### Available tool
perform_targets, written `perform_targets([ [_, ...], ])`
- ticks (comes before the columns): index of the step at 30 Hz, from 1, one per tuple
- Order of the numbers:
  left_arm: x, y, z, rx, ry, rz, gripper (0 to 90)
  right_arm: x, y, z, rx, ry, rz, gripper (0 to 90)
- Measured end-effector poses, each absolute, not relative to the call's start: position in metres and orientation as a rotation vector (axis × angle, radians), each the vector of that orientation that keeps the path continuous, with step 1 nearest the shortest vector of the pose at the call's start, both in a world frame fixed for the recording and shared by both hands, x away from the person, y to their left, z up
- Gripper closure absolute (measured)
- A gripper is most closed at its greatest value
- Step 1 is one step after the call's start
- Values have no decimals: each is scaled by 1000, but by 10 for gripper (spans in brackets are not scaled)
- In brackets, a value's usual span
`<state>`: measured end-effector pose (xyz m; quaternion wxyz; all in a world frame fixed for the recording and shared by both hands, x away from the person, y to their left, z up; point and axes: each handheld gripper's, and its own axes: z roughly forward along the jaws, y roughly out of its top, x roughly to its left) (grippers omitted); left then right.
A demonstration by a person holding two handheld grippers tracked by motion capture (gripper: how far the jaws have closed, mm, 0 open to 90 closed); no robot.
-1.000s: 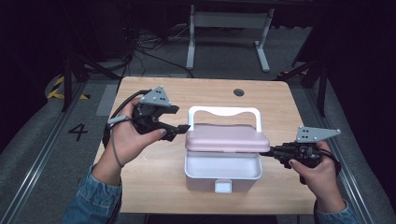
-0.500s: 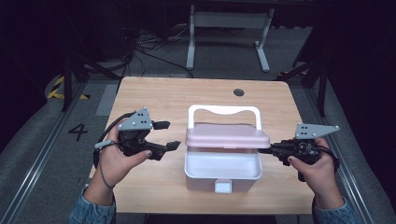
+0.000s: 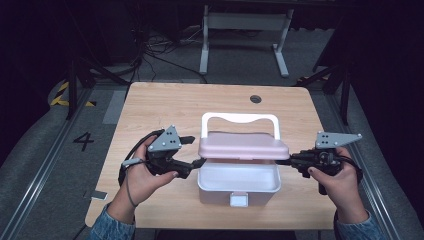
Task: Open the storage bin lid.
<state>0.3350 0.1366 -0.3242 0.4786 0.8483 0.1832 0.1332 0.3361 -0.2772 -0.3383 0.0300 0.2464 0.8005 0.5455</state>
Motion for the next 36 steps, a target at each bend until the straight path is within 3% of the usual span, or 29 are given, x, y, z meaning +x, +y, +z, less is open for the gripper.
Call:
perform_targets([
  [7,337,127,-322,2044,394,416,363,337,-277,-339,767,2474,1691,900],
  [9,336,126,-321,2044,394,432,435,337,-277,-339,768,2473,1694,900],
  [13,334,125,-321,2069,377,500,493,337,-277,-339,772,2471,1699,900],
  [21,334,124,-317,2079,396,541,543,336,-279,-336,766,2465,1704,885],
  [29,346,122,-308,2078,454,511,587,326,-299,-328,776,2446,1662,870],
  [36,360,122,-294,2093,549,407,606,323,-314,-327,819,2403,1661,869],
])
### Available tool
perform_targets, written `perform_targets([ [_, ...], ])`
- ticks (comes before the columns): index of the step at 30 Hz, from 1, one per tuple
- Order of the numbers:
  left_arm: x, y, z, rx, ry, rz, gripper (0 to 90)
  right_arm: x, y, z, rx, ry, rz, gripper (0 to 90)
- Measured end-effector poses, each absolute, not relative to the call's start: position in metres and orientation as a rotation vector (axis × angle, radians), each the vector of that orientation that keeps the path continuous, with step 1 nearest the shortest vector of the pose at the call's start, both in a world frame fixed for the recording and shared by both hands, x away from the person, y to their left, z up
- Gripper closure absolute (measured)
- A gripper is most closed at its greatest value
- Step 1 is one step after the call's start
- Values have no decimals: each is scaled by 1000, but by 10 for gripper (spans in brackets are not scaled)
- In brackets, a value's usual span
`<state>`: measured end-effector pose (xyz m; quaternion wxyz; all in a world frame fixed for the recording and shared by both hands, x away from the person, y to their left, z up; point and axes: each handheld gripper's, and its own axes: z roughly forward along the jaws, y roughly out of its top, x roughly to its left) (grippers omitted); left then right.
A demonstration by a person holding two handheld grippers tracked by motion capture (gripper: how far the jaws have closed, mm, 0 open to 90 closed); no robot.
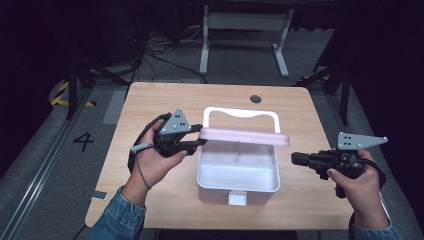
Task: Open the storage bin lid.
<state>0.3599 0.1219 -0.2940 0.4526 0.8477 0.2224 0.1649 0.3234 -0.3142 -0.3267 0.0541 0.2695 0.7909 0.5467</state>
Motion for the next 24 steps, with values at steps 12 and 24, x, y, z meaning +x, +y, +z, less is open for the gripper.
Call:
perform_targets([
  [12,388,125,-292,2020,642,300,687,320,-326,-330,861,2376,1657,870],
  [24,406,117,-291,1962,701,269,680,317,-329,-332,878,2373,1652,866],
])
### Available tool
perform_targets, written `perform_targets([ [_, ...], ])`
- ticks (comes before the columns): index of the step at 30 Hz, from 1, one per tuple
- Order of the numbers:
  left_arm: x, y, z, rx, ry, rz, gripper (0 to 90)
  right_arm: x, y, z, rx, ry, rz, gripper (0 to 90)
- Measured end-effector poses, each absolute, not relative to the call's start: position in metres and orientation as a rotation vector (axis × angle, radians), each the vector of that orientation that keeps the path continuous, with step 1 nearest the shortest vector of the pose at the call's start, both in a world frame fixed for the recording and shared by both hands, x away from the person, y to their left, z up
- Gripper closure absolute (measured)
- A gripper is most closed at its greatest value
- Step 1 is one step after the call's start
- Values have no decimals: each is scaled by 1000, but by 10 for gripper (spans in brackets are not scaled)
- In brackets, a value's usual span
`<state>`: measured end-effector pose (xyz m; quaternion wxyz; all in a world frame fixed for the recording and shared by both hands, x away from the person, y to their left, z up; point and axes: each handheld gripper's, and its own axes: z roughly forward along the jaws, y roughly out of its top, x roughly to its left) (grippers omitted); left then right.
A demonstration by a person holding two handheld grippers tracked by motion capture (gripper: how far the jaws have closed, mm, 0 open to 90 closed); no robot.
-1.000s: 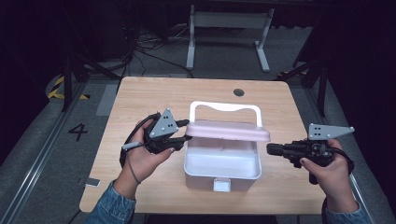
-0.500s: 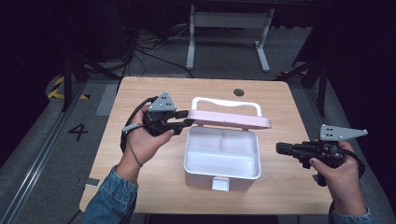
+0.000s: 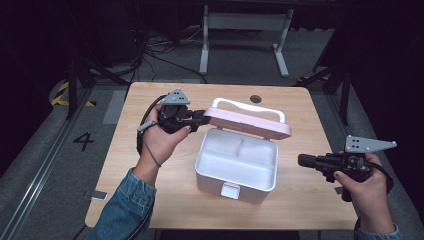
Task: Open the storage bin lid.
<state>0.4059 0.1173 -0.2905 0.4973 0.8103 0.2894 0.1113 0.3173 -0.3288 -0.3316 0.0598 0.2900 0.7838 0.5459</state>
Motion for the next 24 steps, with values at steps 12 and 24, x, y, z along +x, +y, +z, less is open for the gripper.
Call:
perform_targets([
  [12,419,101,-276,1940,638,383,561,318,-328,-335,888,2394,1654,858],
  [24,445,93,-275,1918,656,320,675,319,-328,-337,893,2399,1657,854],
])
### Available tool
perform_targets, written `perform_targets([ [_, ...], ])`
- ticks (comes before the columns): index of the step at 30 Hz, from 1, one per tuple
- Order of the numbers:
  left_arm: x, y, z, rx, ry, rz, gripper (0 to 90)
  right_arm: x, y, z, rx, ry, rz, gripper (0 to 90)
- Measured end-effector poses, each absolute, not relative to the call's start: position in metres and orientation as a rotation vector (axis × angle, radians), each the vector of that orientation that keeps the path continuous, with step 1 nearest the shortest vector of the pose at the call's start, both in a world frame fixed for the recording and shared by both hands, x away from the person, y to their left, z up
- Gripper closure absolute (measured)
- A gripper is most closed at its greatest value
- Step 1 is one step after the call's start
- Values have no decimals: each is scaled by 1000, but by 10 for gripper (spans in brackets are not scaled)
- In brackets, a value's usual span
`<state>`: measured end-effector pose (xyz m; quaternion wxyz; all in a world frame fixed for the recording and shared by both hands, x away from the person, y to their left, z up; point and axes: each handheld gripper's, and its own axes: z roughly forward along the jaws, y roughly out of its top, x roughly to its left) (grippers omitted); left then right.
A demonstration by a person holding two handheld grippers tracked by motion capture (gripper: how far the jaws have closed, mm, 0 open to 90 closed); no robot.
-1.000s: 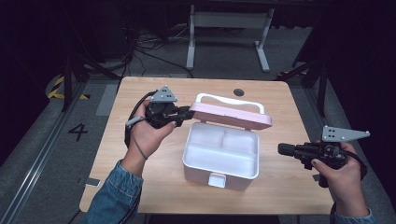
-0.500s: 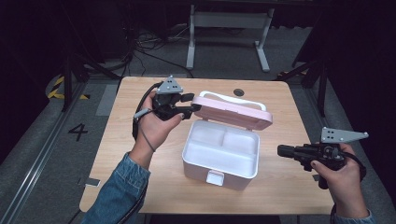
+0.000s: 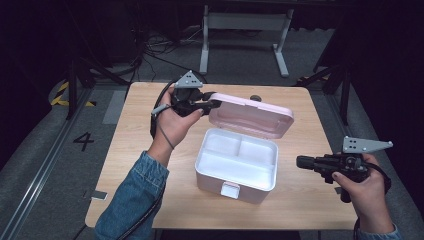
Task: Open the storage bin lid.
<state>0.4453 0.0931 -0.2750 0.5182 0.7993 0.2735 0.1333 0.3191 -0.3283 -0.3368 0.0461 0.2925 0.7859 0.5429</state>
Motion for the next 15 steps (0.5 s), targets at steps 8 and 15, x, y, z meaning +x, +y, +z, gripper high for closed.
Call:
perform_targets([
  [8,466,86,-273,1947,692,334,719,320,-329,-338,896,2401,1660,849],
  [15,484,86,-275,1962,761,284,781,320,-330,-338,894,2399,1662,847],
])
